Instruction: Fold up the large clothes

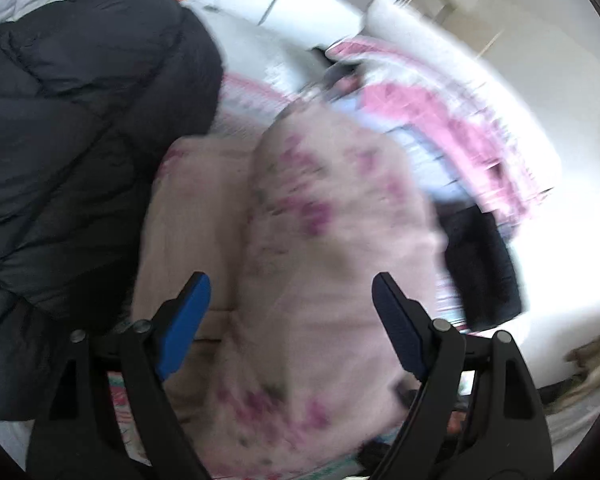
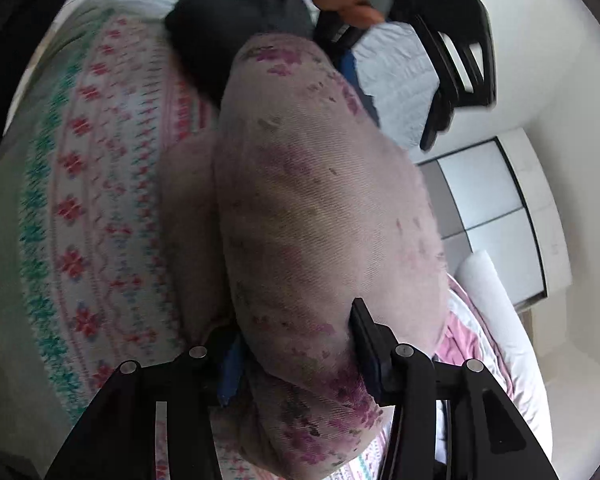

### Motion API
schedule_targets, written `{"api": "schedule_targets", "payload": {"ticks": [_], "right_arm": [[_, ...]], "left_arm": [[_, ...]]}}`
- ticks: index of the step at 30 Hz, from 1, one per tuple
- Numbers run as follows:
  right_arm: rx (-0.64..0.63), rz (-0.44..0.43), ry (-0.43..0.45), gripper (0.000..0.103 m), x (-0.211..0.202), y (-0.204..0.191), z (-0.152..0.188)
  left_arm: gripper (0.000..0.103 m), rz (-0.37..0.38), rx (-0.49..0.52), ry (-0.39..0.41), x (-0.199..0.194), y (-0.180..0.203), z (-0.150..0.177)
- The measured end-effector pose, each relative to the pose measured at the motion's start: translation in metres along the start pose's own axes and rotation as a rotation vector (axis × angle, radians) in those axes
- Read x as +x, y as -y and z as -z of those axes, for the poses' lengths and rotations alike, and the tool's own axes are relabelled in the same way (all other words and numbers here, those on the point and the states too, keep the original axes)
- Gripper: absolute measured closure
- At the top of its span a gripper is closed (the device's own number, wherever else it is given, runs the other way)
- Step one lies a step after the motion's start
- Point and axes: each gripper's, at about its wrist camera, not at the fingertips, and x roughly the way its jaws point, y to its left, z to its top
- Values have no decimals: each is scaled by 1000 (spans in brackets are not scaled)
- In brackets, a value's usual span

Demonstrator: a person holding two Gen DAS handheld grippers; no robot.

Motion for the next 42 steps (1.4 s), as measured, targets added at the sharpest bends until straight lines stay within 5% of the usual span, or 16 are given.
{"api": "schedule_targets", "payload": {"ticks": [9, 19, 22, 26, 28, 31, 34, 36, 40, 42], "right_arm": [[122, -48, 6, 54, 15, 25, 29], [234, -100, 39, 54, 22, 59, 27], [332, -182, 57, 53, 20, 81, 29], [690, -450, 123, 54, 19, 152, 50], [827, -490, 154, 54, 21, 179, 62], [756, -432, 163, 54, 20, 175, 56], [574, -355, 112, 51, 22, 130, 37], [417, -192, 97, 39, 22, 93, 28], [206, 58, 30, 38, 42, 57, 21], [140, 122, 6, 59, 47, 53, 25]], "left_arm": [[20, -163, 85, 13, 32, 11, 13], [20, -154, 84, 11, 38, 5, 18], [20, -139, 71, 3, 39, 4, 17], [20, -127, 51, 4, 39, 2, 15], [20, -119, 43, 1, 40, 1, 15], [20, -105, 30, 0, 40, 1, 15], [20, -87, 17, -6, 39, -1, 14], [20, -71, 11, -15, 37, -2, 13], [20, -73, 40, -9, 30, -3, 13], [19, -60, 42, -17, 31, -4, 14]]}}
